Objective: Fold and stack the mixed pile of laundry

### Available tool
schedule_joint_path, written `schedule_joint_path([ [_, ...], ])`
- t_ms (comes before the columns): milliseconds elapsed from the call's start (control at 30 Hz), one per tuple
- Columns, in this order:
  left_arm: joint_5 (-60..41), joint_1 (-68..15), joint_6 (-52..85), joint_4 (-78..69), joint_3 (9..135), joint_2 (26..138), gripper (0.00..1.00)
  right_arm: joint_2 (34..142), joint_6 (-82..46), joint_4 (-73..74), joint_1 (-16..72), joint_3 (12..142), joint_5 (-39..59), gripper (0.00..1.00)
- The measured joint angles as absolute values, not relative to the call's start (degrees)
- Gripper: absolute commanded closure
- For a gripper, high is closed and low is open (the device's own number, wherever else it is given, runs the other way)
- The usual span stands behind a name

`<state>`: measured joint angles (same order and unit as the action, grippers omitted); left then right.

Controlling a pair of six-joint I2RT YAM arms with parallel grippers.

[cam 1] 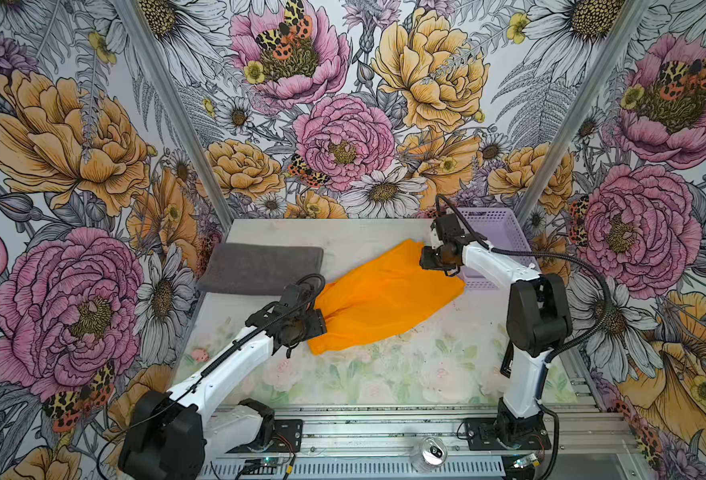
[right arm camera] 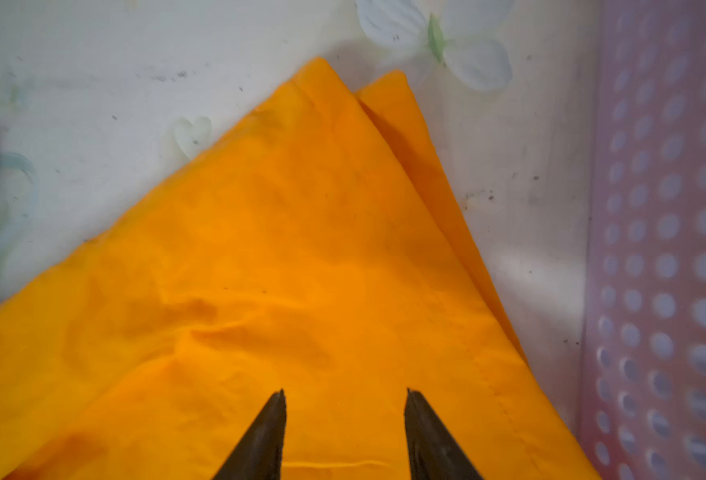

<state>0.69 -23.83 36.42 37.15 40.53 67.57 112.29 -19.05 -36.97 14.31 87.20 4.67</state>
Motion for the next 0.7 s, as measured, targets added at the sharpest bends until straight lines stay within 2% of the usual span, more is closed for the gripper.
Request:
schedule_joint_path([
  [200, 0.7, -23.1, 33.6, 33.9, 46.6, 78.2, 0.25, 116.1, -18.1, -35.0, 14.2, 84.9, 1.2, 0.54],
  [367, 0.6, -20.5, 31.4, 31.9, 47.9, 82.1, 0.26, 116.0, -18.5, -33.5, 14.2, 79.6, 0.1, 0.55],
  [700, -1.8, -18.9, 27.8, 31.4, 46.7, 85.4, 0.27, 106.4, -21.0, -31.3, 15.1, 66.0, -1.4, 0.56],
])
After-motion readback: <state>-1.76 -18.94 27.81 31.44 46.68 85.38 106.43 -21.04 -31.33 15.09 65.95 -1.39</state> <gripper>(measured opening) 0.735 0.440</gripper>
